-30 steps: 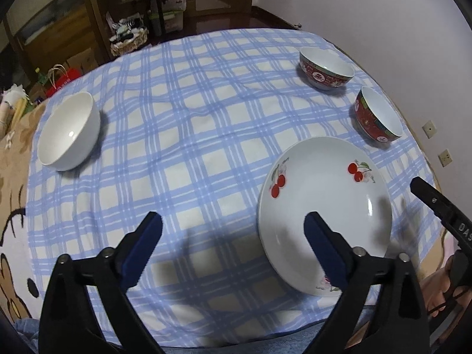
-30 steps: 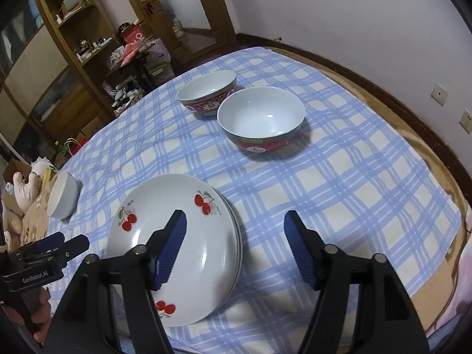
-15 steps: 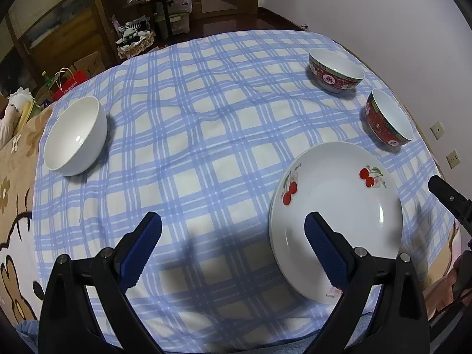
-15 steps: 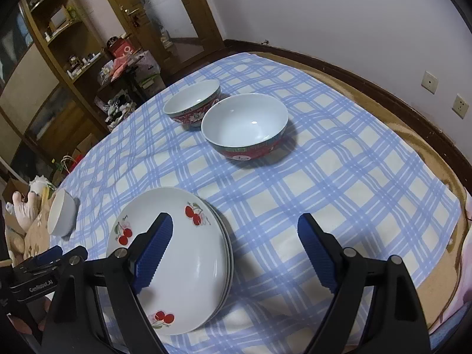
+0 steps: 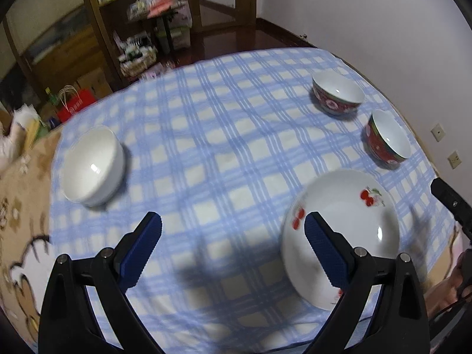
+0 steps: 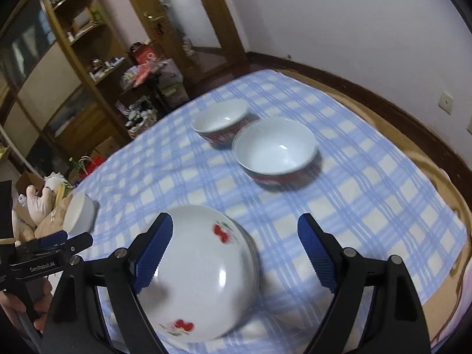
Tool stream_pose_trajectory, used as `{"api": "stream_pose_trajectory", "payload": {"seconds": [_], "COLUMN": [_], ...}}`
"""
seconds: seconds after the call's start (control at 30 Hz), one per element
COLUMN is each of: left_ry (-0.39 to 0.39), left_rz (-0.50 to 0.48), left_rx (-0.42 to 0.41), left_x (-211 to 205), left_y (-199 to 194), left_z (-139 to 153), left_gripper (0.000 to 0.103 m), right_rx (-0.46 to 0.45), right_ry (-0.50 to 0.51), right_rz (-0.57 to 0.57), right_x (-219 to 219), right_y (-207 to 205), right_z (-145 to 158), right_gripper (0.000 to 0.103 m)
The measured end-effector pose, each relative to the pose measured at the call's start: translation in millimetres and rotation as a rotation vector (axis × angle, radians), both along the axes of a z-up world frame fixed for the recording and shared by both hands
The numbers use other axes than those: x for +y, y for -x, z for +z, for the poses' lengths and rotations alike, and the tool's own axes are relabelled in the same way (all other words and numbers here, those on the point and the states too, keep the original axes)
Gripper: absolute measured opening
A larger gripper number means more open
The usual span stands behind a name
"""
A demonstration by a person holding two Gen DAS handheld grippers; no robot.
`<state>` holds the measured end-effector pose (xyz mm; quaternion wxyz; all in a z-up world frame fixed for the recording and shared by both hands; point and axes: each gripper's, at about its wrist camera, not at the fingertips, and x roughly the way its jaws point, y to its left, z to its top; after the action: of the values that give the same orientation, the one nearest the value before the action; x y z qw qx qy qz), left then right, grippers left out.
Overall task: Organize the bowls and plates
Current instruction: 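Withdraw both tools and move them toward the plain white bowl, then bring both tools' fingers to the white bowl's rim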
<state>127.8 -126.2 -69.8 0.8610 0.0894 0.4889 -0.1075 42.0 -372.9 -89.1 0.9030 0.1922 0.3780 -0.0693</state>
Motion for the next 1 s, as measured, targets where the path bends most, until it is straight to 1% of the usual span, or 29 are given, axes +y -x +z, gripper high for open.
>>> {"api": "stream_pose_trajectory", "payload": {"seconds": [0.07, 0.23, 0.3, 0.37, 0.53, 0.73, 0.93, 1.0], "left_ry": [-0.013, -0.008, -0.003, -0.017, -0.032, -0.022, 0.026, 0.025], "left_rz": [0.006, 0.046, 0.071, 0.097, 0.141, 0.196, 0.281, 0.305], "left_rx": [-0.004, 0.006, 0.019, 0.038, 0.023, 0.009, 0.004, 0.001], "left_x": [6, 32, 47, 61, 102, 153, 195, 207], "left_y": [-6, -22, -30, -37, -49, -69, -91, -98], "left_z": [6, 19, 24, 26, 35, 29, 16, 13], "left_gripper": [0.096, 0.096, 0.096, 0.096, 0.096, 0.096, 0.096, 0.096], "right_rx": [-0.01, -0.036, -0.042, -0.045, -0.066, -0.068, -0.048, -0.035], "right_ry": [0.019, 0.024, 0.024, 0.014, 0.025, 0.002, -0.006, -0.023], "right_rz": [0.03, 0.106, 0.131, 0.163, 0.234, 0.318, 0.384, 0.401], "right_x": [11, 46, 58, 75, 115, 164, 209, 221], "right_y": [-11, -40, -49, -63, -91, -125, -158, -168], "right_z": [7, 22, 25, 30, 38, 36, 22, 15], "right_gripper": [0.091, 0.091, 0.091, 0.091, 0.091, 0.091, 0.091, 0.091]}}
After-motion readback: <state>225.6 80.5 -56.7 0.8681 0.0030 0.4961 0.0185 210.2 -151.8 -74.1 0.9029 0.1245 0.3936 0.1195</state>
